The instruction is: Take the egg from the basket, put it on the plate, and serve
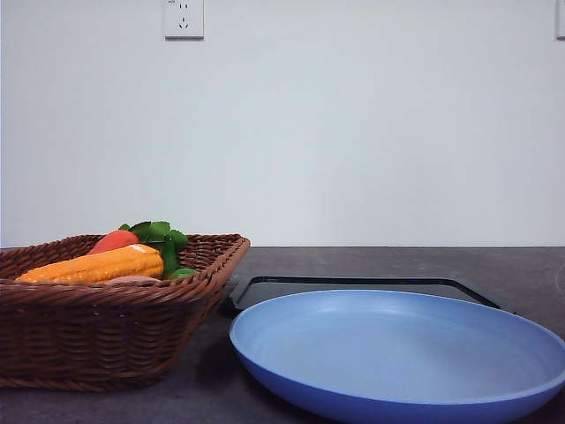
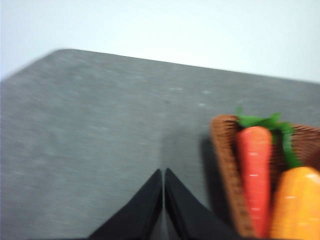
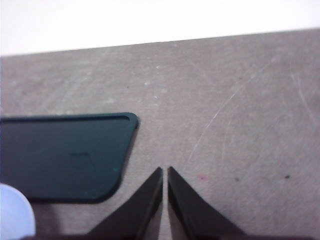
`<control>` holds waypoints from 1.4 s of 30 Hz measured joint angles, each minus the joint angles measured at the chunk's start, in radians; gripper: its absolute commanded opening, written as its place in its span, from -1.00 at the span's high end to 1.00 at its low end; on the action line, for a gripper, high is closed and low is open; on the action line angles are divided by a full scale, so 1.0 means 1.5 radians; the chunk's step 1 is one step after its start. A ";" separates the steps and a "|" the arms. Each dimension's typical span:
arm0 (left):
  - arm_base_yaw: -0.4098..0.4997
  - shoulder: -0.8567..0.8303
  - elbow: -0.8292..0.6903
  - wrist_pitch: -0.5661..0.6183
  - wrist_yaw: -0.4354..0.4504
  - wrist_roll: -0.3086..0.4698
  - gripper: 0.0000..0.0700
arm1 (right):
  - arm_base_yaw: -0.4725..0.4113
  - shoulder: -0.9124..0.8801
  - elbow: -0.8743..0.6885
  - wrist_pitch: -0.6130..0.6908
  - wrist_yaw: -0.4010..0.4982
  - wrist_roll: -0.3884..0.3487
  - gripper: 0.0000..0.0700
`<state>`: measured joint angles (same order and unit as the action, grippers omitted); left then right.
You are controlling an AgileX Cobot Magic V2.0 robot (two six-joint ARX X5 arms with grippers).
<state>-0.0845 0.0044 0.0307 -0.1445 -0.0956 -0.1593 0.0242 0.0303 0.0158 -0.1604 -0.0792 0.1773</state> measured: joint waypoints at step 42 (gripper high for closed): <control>-0.007 0.481 0.342 -0.184 0.412 -0.076 1.00 | 0.000 0.405 0.344 -0.255 -0.281 0.092 1.00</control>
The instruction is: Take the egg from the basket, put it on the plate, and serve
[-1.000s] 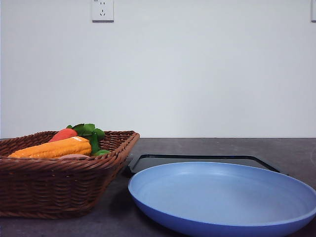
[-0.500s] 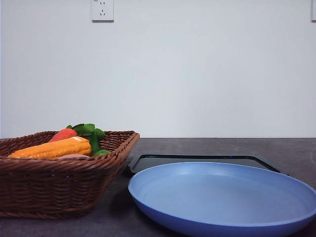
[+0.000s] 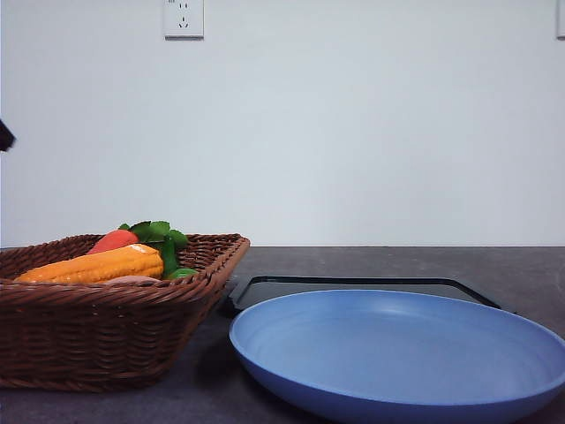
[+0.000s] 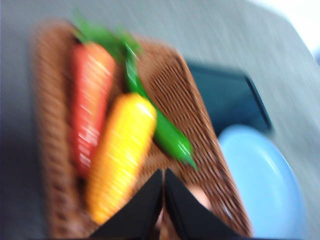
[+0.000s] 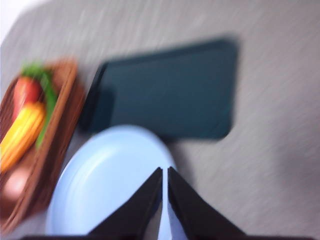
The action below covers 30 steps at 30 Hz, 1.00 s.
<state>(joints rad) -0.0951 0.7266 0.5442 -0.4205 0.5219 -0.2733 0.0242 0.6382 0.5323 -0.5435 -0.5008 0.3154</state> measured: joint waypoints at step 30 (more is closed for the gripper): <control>-0.042 0.105 0.033 -0.006 0.086 0.036 0.22 | 0.111 0.413 0.004 0.092 -0.042 -0.041 0.55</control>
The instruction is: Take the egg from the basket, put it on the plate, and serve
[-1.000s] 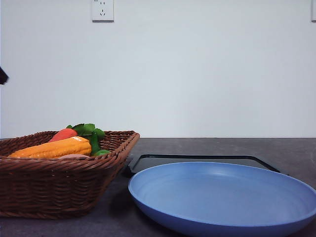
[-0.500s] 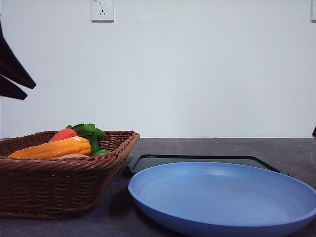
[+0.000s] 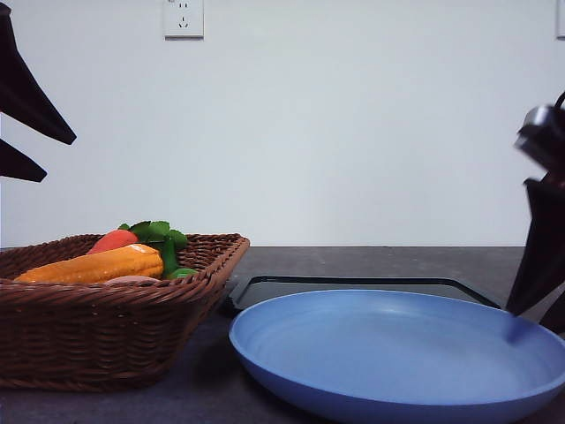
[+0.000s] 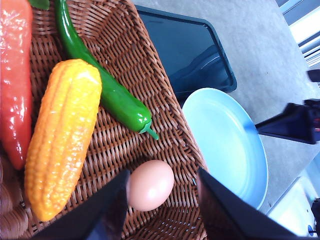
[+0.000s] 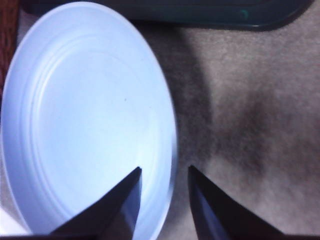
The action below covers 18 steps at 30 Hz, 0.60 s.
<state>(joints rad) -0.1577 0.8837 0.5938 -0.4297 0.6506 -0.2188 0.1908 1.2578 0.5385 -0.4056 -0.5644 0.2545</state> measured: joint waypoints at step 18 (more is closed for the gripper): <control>-0.028 0.001 0.000 0.036 -0.002 0.002 -0.13 | -0.019 0.003 -0.001 -0.016 0.018 0.021 1.00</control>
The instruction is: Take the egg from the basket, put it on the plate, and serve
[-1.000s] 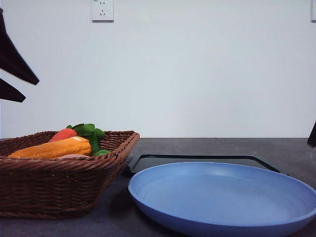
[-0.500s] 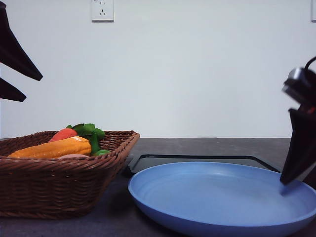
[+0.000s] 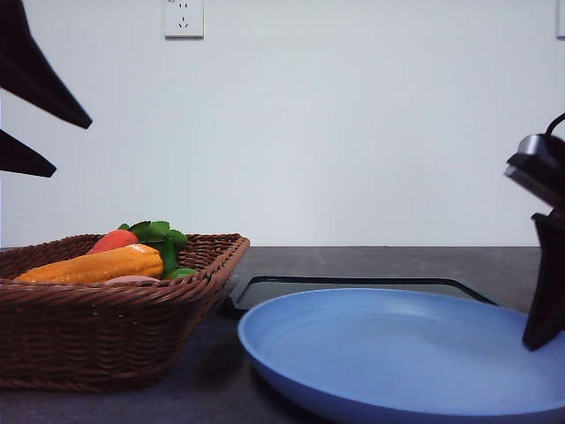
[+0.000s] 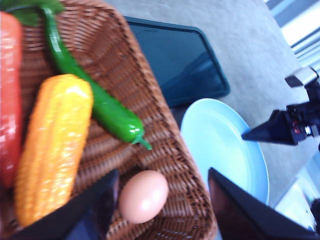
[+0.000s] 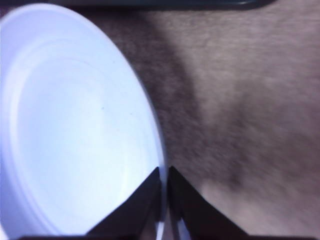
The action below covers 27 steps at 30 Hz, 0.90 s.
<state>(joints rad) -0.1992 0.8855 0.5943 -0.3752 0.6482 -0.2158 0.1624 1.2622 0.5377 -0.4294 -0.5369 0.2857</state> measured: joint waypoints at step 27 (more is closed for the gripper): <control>-0.277 0.349 0.278 -0.260 -0.271 0.317 -0.13 | -0.126 -0.142 0.000 -0.055 0.002 -0.017 1.00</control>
<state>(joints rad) -0.6141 1.4083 1.0114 -0.7650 0.2417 0.2592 -0.0265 1.0492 0.5377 -0.5117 -0.5345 0.2605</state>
